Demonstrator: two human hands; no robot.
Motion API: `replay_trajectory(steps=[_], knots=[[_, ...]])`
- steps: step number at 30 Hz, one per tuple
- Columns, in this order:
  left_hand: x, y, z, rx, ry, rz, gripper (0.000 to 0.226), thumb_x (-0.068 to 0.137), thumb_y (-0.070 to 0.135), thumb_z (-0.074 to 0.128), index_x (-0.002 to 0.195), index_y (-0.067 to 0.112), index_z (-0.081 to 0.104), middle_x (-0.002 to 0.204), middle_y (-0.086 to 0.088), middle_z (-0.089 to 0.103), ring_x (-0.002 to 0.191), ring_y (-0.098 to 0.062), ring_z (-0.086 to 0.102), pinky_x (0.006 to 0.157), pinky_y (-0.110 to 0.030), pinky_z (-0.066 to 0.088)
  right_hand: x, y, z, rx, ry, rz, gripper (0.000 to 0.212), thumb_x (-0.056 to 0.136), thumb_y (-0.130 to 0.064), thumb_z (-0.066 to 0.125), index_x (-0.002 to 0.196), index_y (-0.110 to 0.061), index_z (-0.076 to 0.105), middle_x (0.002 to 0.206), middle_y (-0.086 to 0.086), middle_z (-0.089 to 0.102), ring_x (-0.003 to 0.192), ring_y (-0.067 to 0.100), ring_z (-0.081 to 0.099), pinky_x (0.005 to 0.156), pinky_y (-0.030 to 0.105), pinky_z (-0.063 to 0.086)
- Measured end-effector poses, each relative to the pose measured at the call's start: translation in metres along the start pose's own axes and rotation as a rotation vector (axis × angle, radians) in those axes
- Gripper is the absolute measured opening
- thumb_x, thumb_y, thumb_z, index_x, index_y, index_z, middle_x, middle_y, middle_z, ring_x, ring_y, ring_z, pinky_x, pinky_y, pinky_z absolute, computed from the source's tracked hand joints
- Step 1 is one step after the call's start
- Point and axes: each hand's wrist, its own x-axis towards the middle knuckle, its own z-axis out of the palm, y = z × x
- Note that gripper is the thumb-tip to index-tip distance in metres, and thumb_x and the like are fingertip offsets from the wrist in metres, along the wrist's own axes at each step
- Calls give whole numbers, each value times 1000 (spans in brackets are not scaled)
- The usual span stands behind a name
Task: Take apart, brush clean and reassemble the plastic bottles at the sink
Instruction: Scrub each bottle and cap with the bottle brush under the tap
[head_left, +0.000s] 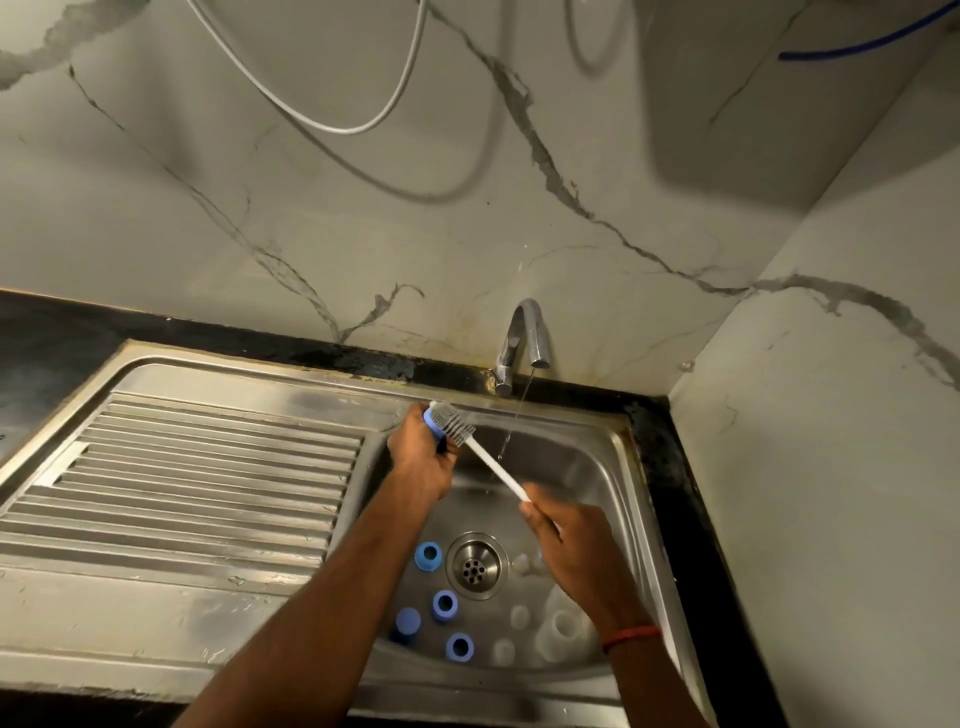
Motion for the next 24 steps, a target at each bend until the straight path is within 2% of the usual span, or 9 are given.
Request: replay_trajectory(steps=[2,4,7,9,12,16,21,24], knots=[[3,-1,-3,-5,-10,-13,28,96,24,65,115,3,65,96,-13,72,72,-15,67,52,-19,54,-3,3,-3,-9,20,26,23,100,-30,56,116,-21,71,55,-6,54,54,11,57,53,27,48],[-1,-6,-2,18,-43,8,44,91,40,71,117,6,66,106,-15,73,69,-13,67,50,-18,54,5,0,1,-41,64,43,28,100,-32,56,123,-21,68,53,-8,50,50,8,53,49,18,41],[-7,-12,6,108,-102,91,80,60,70,77,108,7,69,100,-13,75,70,-16,69,61,-25,60,15,-13,10,-20,93,68,32,101,-30,55,129,-19,65,55,-12,47,49,5,50,48,14,36],[-11,-11,9,248,-95,155,91,47,82,70,100,9,68,88,-10,74,72,-18,67,67,-30,60,15,-15,10,46,110,104,34,101,-29,55,132,-17,63,55,-11,49,54,4,54,48,16,37],[-13,-17,9,455,-95,246,85,56,90,51,90,13,66,74,-5,63,64,-15,56,57,-28,47,15,-15,5,59,132,110,35,101,-27,56,132,-15,63,54,-9,49,57,3,55,47,15,37],[-19,-27,8,550,-239,380,65,73,77,42,86,17,62,72,-3,63,66,-14,58,62,-28,50,16,-16,7,72,144,100,35,101,-28,55,132,-16,63,53,-10,47,52,5,51,47,17,36],[-15,-26,5,593,-265,331,71,78,81,38,88,15,62,73,-4,62,67,-17,59,63,-31,51,2,-17,11,109,127,119,33,101,-29,54,133,-20,61,55,-7,48,55,5,52,48,17,38],[-10,-24,-1,448,-169,197,83,76,85,35,100,12,65,84,-11,72,75,-22,67,74,-36,56,-9,-8,14,168,80,149,30,100,-26,56,129,-22,64,59,-6,56,53,6,54,52,24,47]])
